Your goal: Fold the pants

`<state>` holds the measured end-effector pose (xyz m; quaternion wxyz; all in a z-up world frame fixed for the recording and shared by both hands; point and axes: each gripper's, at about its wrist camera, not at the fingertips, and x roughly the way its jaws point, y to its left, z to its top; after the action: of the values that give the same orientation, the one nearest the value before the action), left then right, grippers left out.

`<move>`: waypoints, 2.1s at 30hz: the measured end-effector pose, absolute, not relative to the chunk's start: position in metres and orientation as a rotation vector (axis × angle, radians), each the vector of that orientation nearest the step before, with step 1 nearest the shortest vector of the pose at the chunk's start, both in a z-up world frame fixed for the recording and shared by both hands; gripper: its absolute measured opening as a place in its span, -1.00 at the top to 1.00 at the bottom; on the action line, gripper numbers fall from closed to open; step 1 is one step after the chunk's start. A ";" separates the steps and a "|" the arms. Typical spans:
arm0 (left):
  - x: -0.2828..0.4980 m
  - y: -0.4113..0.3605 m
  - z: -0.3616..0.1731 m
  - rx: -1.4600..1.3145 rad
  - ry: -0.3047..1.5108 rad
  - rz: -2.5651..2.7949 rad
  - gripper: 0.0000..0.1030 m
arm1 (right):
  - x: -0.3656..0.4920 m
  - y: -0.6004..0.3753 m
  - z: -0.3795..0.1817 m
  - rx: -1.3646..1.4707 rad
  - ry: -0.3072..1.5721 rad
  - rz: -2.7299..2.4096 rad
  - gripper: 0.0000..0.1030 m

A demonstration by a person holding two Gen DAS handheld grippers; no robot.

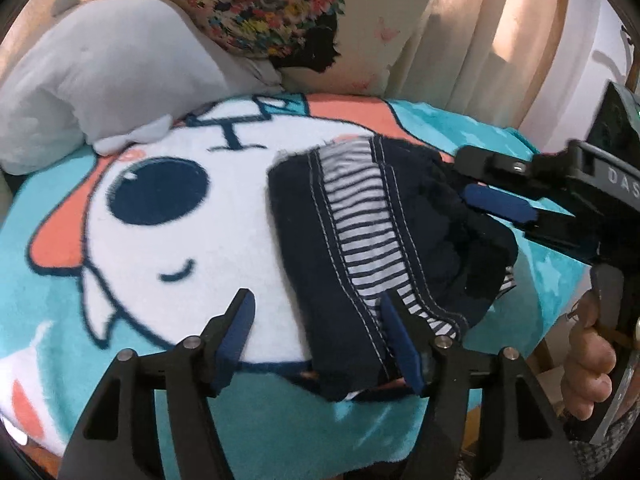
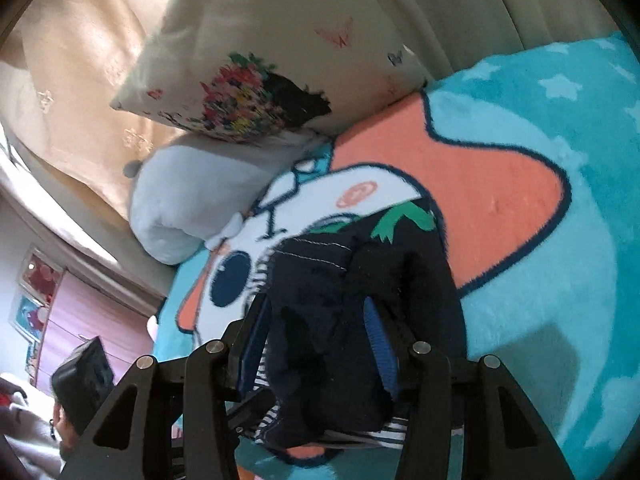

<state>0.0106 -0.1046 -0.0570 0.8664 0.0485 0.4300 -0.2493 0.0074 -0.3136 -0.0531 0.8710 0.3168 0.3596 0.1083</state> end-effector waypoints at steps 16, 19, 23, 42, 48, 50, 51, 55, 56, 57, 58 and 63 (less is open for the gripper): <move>-0.009 -0.060 -0.018 0.162 0.690 -0.178 -0.57 | -0.052 -0.276 -0.021 0.309 0.614 -0.076 -0.24; -0.010 -0.060 -0.019 0.164 0.693 -0.181 -0.57 | -0.054 -0.264 -0.019 0.241 0.613 -0.091 -0.27; -0.013 -0.059 -0.020 0.168 0.693 -0.187 -0.57 | -0.055 -0.253 -0.021 0.191 0.622 -0.096 -0.28; 0.009 -0.061 -0.038 0.148 0.802 -0.202 -0.57 | -0.049 -0.269 -0.029 0.231 0.650 -0.106 -0.31; 0.015 -0.065 -0.040 0.142 0.819 -0.216 -0.57 | -0.048 -0.284 -0.030 0.283 0.648 -0.094 -0.32; 0.019 -0.063 -0.038 0.119 0.823 -0.243 -0.57 | -0.047 -0.289 -0.029 0.303 0.643 -0.089 -0.32; 0.022 -0.061 -0.035 0.097 0.822 -0.262 -0.57 | -0.047 -0.291 -0.029 0.313 0.642 -0.083 -0.32; 0.034 -0.055 -0.029 0.003 0.818 -0.337 -0.67 | -0.038 -0.311 -0.029 0.421 0.658 -0.006 -0.44; 0.039 -0.055 -0.030 -0.015 0.825 -0.355 -0.68 | -0.035 -0.314 -0.030 0.442 0.666 0.013 -0.48; 0.043 -0.056 -0.032 -0.031 0.839 -0.371 -0.68 | -0.030 -0.319 -0.032 0.472 0.679 0.042 -0.49; 0.050 -0.057 -0.035 -0.051 0.858 -0.391 -0.68 | -0.025 -0.323 -0.034 0.499 0.694 0.065 -0.49; 0.073 -0.070 -0.053 -0.110 0.950 -0.482 -0.68 | 0.006 -0.337 -0.053 0.572 0.766 0.130 -0.50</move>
<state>0.0731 -0.0696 -0.0527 0.8600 -0.0526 0.4526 -0.2296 0.0055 -0.3370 -0.0528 0.8860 0.2749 0.3682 0.0627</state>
